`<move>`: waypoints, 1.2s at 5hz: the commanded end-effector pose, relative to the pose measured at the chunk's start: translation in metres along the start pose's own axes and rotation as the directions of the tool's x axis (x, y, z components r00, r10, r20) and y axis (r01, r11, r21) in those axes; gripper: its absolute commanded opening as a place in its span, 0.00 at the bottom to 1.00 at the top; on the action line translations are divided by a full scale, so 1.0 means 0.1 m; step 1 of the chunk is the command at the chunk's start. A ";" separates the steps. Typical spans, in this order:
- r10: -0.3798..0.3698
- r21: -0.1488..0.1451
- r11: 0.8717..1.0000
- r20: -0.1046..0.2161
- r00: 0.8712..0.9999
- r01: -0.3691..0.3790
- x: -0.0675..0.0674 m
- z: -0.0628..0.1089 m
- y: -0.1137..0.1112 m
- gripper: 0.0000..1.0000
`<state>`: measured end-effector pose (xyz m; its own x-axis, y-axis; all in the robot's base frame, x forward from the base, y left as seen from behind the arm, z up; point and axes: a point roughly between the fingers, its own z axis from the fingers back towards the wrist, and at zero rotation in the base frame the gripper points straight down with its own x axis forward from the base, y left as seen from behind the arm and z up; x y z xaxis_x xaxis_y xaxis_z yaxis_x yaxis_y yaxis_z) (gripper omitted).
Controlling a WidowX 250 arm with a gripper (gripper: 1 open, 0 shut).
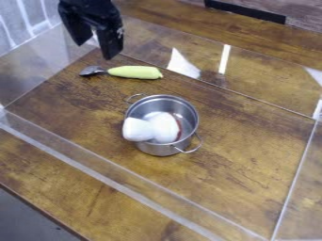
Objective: Put the mushroom in the silver pot
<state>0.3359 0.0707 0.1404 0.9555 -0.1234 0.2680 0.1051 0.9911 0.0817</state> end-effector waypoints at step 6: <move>-0.022 -0.020 1.000 0.039 0.999 0.023 0.02 0.11 -0.17 1.00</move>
<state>0.3334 0.0541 0.1289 0.9611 -0.1351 0.2408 0.1280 0.9907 0.0453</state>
